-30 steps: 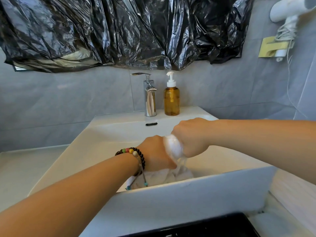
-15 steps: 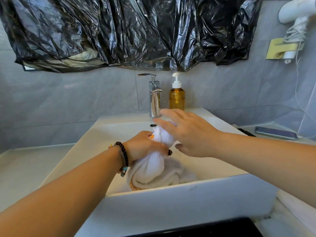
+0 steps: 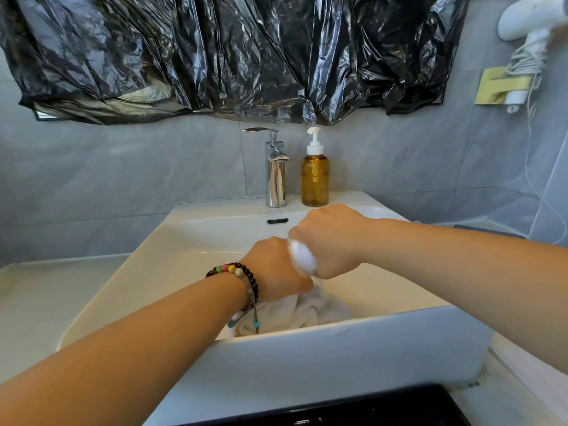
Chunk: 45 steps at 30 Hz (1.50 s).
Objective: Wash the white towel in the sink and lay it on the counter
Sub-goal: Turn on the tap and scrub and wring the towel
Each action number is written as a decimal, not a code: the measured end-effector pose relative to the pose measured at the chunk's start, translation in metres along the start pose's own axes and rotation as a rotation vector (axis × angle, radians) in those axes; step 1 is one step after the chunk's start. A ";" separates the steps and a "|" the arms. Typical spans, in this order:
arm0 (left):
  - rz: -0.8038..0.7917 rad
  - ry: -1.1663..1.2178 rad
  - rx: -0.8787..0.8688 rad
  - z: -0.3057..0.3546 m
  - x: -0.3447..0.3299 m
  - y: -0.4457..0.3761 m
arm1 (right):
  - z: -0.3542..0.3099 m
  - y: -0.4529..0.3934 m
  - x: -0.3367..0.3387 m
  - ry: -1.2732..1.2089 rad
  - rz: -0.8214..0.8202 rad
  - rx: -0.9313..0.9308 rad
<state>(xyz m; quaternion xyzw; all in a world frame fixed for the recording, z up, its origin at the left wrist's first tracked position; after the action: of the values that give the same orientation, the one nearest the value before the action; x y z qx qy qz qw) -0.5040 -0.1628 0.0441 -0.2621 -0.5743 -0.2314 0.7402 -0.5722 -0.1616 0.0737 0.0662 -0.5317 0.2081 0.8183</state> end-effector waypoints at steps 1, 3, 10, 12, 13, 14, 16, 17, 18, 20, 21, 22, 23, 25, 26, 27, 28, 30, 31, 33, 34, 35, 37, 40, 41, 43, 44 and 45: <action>0.015 -0.032 -0.004 0.001 0.000 -0.001 | 0.001 -0.001 0.000 -0.022 -0.030 -0.005; 0.049 -0.065 -0.002 0.001 0.000 -0.004 | 0.004 -0.005 0.000 -0.077 -0.085 -0.029; 0.129 -0.045 0.038 -0.017 -0.002 -0.016 | 0.013 -0.022 -0.010 -0.238 -0.335 -0.099; 0.139 -0.027 0.050 -0.023 -0.003 -0.019 | 0.014 -0.024 -0.012 -0.279 -0.405 -0.108; 0.146 -0.012 0.054 -0.025 -0.004 -0.019 | 0.015 -0.026 -0.013 -0.308 -0.436 -0.118; 0.151 0.000 0.052 -0.026 -0.004 -0.020 | 0.016 -0.027 -0.014 -0.341 -0.459 -0.128; 0.174 0.044 0.057 -0.028 -0.002 -0.019 | 0.018 -0.030 -0.018 -0.392 -0.494 -0.150; 0.190 0.108 0.088 -0.031 0.000 -0.017 | 0.019 -0.032 -0.019 -0.409 -0.492 -0.164; 0.219 0.189 0.124 -0.035 0.004 -0.015 | 0.020 -0.035 -0.019 -0.418 -0.462 -0.176; 0.286 0.334 0.188 -0.047 0.012 -0.012 | 0.025 -0.040 -0.010 -0.421 -0.276 -0.215; 0.332 0.429 0.236 -0.055 0.016 -0.009 | 0.028 -0.041 -0.001 -0.452 -0.134 -0.244; 0.386 0.556 0.291 -0.064 0.021 -0.006 | 0.030 -0.039 0.011 -0.534 0.022 -0.281; 0.446 0.710 0.350 -0.074 0.025 -0.002 | 0.030 -0.034 0.022 -0.660 0.159 -0.323; 0.562 1.028 0.470 -0.092 0.030 0.006 | 0.022 -0.020 0.035 -0.872 0.309 -0.383; 0.600 1.156 0.524 -0.099 0.030 0.008 | 0.011 -0.015 0.038 -0.886 0.311 -0.378; 0.628 1.249 0.572 -0.104 0.030 0.011 | -0.005 -0.011 0.040 -0.872 0.280 -0.332; 0.655 1.312 0.620 -0.108 0.031 0.012 | -0.026 -0.010 0.038 -0.841 0.223 -0.273; 0.689 1.432 0.672 -0.113 0.029 0.013 | -0.061 -0.017 0.027 -0.783 0.125 -0.205; 0.688 1.499 0.657 -0.115 0.028 0.010 | -0.071 -0.023 0.020 -0.782 0.102 -0.217; 0.655 1.628 0.601 -0.119 0.029 0.006 | -0.078 -0.037 0.009 -0.832 0.156 -0.279; 0.634 1.684 0.570 -0.123 0.028 0.002 | -0.077 -0.043 0.006 -0.872 0.207 -0.312; 0.626 1.735 0.539 -0.128 0.027 -0.001 | -0.074 -0.049 0.005 -0.920 0.250 -0.343; 0.707 1.775 0.500 -0.129 0.034 0.001 | -0.064 -0.062 0.004 -0.991 0.318 -0.395; 0.886 1.659 0.438 -0.123 0.051 0.010 | -0.054 -0.074 0.013 -0.926 0.330 -0.379; 0.918 1.602 0.401 -0.121 0.055 0.011 | -0.054 -0.077 0.017 -0.907 0.310 -0.340; 0.894 1.505 0.337 -0.112 0.061 0.012 | -0.052 -0.078 0.019 -0.968 0.232 -0.292; 0.867 1.472 0.305 -0.106 0.064 0.013 | -0.049 -0.077 0.018 -1.048 0.186 -0.289; 0.840 1.442 0.265 -0.100 0.065 0.013 | -0.046 -0.072 0.017 -1.134 0.149 -0.279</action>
<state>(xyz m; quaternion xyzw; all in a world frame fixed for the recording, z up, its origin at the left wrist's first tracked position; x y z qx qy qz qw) -0.4075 -0.2216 0.0850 -0.1531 0.1615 0.0218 0.9747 -0.4980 -0.2074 0.0779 0.0211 -0.9120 0.1252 0.3901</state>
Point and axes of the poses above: each hand's wrist, its own y-axis away from the middle knuckle, its own x-axis out of the back of the hand, z = x × y, the point moved 6 cm from there along -y, towards the middle knuckle, and after that the axes turned 4 degrees about -x, right-handed, at the moved point
